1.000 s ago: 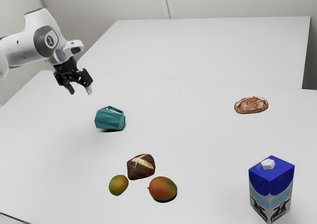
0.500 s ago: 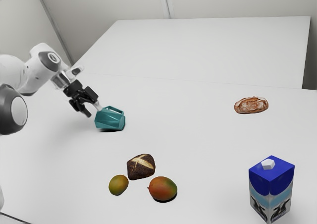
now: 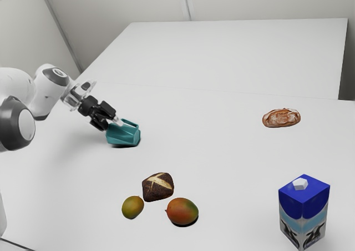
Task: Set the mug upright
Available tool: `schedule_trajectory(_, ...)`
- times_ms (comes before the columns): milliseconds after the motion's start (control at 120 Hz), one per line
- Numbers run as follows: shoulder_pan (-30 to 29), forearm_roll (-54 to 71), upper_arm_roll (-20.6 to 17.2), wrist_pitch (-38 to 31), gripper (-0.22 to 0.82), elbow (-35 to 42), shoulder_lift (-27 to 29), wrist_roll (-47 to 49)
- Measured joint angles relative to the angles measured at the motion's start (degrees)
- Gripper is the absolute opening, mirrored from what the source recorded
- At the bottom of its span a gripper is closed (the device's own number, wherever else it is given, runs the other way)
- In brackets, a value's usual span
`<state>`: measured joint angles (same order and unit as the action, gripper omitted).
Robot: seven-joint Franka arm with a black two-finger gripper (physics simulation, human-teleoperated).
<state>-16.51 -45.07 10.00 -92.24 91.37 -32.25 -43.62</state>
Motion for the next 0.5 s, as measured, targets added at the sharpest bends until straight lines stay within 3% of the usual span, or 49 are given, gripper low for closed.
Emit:
schedule_trajectory(242,-0.22,-1.55,-0.06,0.25,-0.01,0.02,0.03,-1.31)
schedule_trajectory(500,0.44,-4.54,-0.31,0.33,-0.13,0.34,0.26,-2.17)
